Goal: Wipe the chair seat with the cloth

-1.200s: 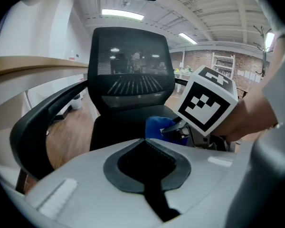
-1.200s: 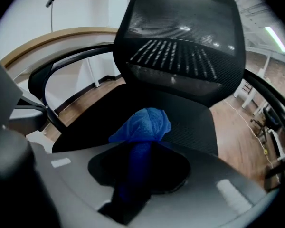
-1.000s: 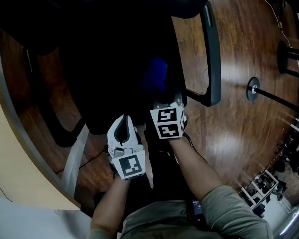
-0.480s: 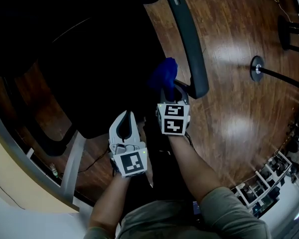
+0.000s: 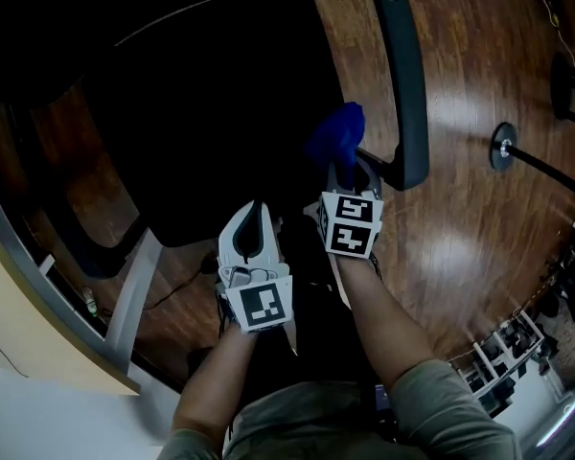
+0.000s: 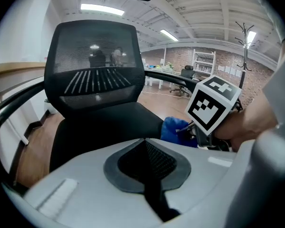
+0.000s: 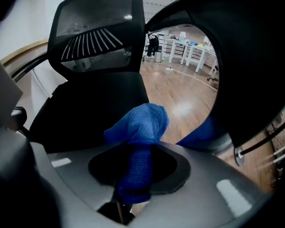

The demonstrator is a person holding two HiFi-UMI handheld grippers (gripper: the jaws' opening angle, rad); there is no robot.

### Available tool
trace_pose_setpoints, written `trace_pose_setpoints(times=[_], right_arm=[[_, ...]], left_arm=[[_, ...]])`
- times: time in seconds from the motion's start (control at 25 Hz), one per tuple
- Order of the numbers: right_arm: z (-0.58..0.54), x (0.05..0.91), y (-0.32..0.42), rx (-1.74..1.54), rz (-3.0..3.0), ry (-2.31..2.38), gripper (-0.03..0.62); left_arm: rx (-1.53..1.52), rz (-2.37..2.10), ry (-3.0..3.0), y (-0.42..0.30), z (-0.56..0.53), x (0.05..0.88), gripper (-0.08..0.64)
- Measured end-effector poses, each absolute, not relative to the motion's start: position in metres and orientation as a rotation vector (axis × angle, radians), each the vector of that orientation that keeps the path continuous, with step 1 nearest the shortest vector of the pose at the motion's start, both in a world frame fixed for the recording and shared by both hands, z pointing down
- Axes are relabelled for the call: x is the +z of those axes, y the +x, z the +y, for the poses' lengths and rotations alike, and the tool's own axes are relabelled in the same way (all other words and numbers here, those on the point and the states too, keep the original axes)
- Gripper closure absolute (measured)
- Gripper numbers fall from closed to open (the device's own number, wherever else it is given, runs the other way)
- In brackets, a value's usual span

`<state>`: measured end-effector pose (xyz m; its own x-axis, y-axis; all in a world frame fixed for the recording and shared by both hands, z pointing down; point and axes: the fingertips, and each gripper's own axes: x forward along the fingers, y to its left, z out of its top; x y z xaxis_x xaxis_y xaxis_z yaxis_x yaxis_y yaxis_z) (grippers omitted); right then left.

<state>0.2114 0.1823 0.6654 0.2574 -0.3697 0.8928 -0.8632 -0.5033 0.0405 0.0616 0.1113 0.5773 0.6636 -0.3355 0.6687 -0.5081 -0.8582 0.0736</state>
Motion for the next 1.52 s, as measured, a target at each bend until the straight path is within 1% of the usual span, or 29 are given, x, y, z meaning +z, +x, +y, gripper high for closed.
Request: trace_pose_setpoints(times=[0.08, 0.2, 0.48, 0.72, 0.92, 1.2, 1.36, 1.52], right_arm=[[0.172, 0.654, 0.202, 1.148, -1.151, 1.971, 0.486], [0.145, 0.636, 0.169, 1.07, -1.273, 1.898, 0.485], [0.062, 0.606, 0.043, 0.867, -1.669, 1.61, 0.48], [0.028, 0.609, -0.062, 0.724, -1.841, 1.393, 0.479], [0.02, 0.621, -0.122, 0.65, -1.907, 1.25, 0.477], [0.043, 0.651, -0.158, 0.644, -1.915, 1.122, 0.476], [0.05, 0.654, -0.15, 0.649, -1.917, 1.158, 0.476], [0.059, 0.649, -0.12, 0.678, -1.886, 1.239, 0.476]], left_arm=[[0.967, -0.74, 2.606, 0.043, 0.102, 0.573, 0.555], [0.955, -0.855, 2.557, 0.008, 0.084, 0.567, 0.555], [0.955, -1.1, 2.458, -0.076, 0.049, 0.554, 0.555], [0.953, -1.181, 2.386, -0.148, 0.046, 0.565, 0.555], [0.985, -1.206, 2.31, -0.192, 0.056, 0.584, 0.555], [1.008, -1.236, 2.254, -0.219, 0.062, 0.606, 0.555], [0.996, -1.266, 2.265, -0.215, 0.064, 0.612, 0.555], [1.018, -1.205, 2.321, -0.19, 0.072, 0.61, 0.555]])
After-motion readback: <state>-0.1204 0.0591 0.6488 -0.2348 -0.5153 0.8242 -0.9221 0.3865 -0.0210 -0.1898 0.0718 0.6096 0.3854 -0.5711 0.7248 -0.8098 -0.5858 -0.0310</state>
